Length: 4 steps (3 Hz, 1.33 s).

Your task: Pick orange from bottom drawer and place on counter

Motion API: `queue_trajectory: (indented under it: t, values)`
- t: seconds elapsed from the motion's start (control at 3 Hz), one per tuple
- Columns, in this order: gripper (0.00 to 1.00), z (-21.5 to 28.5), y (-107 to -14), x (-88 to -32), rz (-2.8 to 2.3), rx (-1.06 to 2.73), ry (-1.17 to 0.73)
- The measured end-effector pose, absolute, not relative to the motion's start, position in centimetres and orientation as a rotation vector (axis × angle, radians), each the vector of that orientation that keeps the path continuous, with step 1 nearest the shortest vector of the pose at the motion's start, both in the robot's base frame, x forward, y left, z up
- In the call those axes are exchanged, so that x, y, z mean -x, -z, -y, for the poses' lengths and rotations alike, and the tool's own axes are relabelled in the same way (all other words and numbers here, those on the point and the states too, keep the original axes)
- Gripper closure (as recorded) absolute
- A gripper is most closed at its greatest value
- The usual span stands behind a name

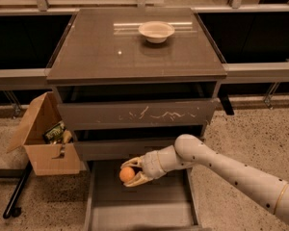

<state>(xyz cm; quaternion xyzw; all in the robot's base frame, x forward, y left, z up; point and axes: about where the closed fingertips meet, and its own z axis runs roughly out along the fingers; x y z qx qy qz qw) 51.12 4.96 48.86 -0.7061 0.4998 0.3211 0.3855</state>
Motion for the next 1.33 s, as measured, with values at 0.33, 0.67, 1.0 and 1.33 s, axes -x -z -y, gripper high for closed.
queue_trajectory:
  t: [0.33, 0.67, 1.0, 1.33]
  values:
    - [1.0, -4.8, -49.3, -51.2, -1.27, 1.801, -0.81]
    - [1.0, -4.7, -50.4, -50.9, -1.255, 1.78, -0.836]
    - [1.0, -4.3, -57.2, -49.4, -1.199, 1.755, -0.865]
    - [1.0, -3.6, -66.0, -48.2, -1.192, 1.764, -0.816]
